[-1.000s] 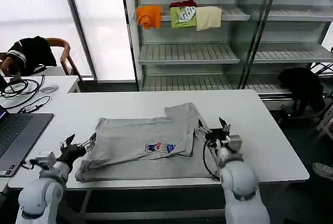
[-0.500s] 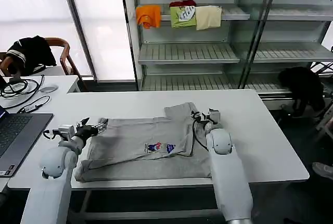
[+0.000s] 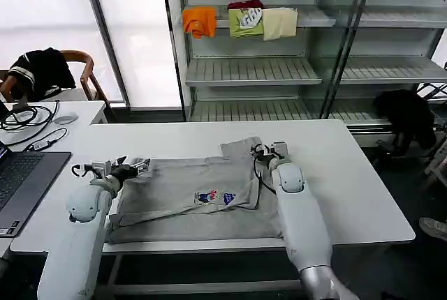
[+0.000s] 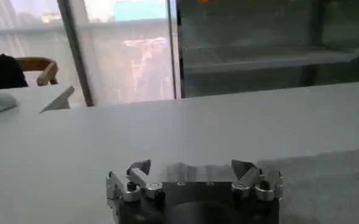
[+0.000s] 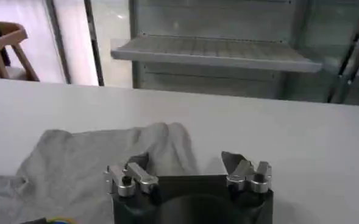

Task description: Fold and organize the clothes.

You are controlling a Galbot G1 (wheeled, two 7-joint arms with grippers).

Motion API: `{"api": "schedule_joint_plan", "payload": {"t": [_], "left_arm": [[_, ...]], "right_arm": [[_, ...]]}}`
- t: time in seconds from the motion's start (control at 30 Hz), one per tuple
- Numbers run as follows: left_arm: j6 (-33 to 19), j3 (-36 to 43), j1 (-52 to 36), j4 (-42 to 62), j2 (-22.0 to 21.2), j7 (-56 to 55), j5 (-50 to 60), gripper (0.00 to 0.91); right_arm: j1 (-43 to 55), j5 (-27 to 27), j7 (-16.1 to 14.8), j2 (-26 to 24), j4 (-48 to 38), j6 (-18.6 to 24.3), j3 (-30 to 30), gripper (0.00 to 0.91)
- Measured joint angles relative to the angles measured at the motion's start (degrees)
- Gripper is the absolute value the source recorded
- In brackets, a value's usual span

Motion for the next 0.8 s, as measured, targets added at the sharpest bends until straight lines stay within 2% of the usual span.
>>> {"api": "schedule_joint_plan", "payload": {"t": [0.4, 0.8], "left_arm": [[1.06, 0.13, -0.73, 1.58, 0.18, 1.85, 0.60, 0.010], [0.60, -0.15, -0.47, 1.72, -0.03, 2.99, 0.06, 0.000]], "right_arm": [[-0.63, -0.48, -2.41, 0.01, 0.57, -0.83, -1.20, 0.000], [-1.95, 0.69, -2.36, 0.01, 3.14, -0.80, -2.18, 0.000]]}}
